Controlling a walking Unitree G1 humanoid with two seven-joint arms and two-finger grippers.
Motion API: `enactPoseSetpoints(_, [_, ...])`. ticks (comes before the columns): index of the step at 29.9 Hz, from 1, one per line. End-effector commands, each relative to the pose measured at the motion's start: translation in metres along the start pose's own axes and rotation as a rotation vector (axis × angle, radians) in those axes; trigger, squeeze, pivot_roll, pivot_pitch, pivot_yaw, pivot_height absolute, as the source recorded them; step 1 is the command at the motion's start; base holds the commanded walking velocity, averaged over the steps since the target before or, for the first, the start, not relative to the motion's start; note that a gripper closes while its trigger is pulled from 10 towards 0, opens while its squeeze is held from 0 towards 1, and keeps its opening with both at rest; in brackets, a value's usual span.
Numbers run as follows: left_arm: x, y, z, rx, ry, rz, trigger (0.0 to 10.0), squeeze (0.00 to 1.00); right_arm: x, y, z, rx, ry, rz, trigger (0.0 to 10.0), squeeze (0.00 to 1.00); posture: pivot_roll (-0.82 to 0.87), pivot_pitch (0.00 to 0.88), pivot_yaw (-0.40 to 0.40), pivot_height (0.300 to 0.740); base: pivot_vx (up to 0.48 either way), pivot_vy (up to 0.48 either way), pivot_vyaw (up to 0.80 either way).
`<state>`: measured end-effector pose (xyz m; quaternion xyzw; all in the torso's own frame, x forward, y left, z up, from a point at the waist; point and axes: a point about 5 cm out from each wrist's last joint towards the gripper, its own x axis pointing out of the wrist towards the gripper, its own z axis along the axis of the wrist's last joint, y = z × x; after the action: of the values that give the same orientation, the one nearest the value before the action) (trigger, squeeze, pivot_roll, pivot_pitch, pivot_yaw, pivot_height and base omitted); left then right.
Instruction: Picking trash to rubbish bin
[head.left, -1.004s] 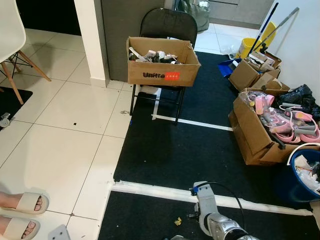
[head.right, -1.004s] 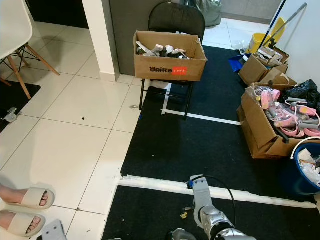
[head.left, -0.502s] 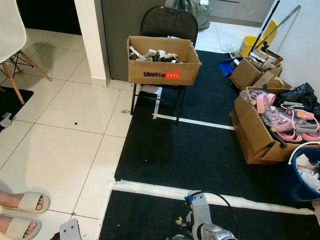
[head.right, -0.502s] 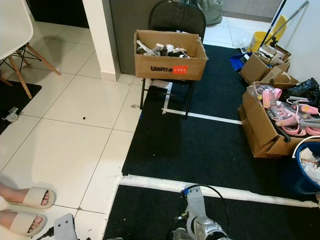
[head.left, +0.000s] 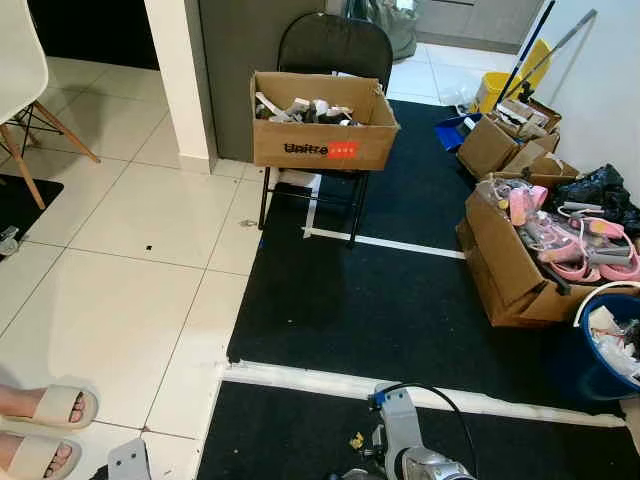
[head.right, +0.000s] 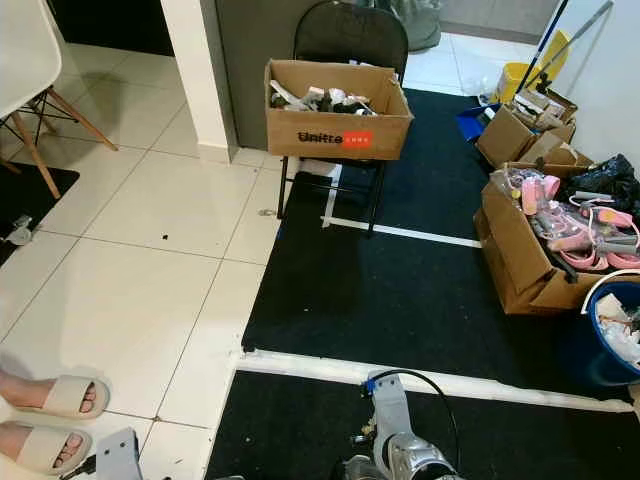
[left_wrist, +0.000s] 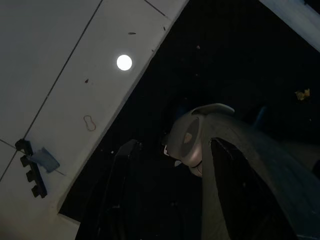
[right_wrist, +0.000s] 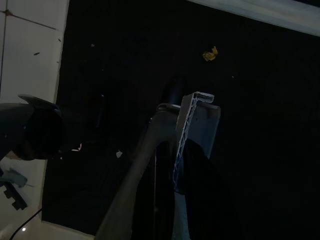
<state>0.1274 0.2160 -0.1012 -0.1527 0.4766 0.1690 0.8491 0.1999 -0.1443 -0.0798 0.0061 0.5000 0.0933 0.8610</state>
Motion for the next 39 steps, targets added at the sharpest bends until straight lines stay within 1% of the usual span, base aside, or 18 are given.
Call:
enactPoseSetpoints(1, [-0.002,0.006,-0.007,-0.003,0.027,0.013,10.0,0.0,0.0,-0.001,-0.003,0.008,0.013,-0.002,10.0,0.0,0.12,0.067,-0.057,0.74,0.0,0.0,0.0])
enactPoseSetpoints(10, [-0.002,-0.005,-0.013,0.005,0.04,-0.002,10.0,0.0,0.0,0.0,-0.004,0.021,0.012,0.0,10.0,0.0,0.12,0.073,-0.048,0.74,0.0,0.0,0.0])
enactPoseSetpoints(18, [0.0,-0.01,-0.009,0.001,0.036,-0.006,10.0,0.0,0.0,0.0,-0.004,0.027,0.012,0.001,10.0,0.0,0.12,0.073,-0.048,0.74,0.0,0.0,0.0])
enactPoseSetpoints(25, [0.0,-0.008,-0.006,-0.001,0.031,-0.004,10.0,0.0,0.0,0.0,-0.004,0.028,0.011,0.001,10.0,0.0,0.12,0.073,-0.048,0.74,0.0,0.0,0.0])
enactPoseSetpoints(33, [0.0,-0.003,-0.007,-0.005,0.033,0.003,10.0,0.0,0.0,0.0,-0.004,0.028,0.011,0.001,10.0,0.0,0.12,0.077,-0.05,0.74,0.0,0.0,0.0])
enactPoseSetpoints(39, [-0.001,-0.001,-0.009,-0.006,0.037,0.004,10.0,0.0,0.0,0.0,-0.005,0.031,0.011,0.001,10.0,0.0,0.12,0.077,-0.049,0.74,0.0,0.0,0.0])
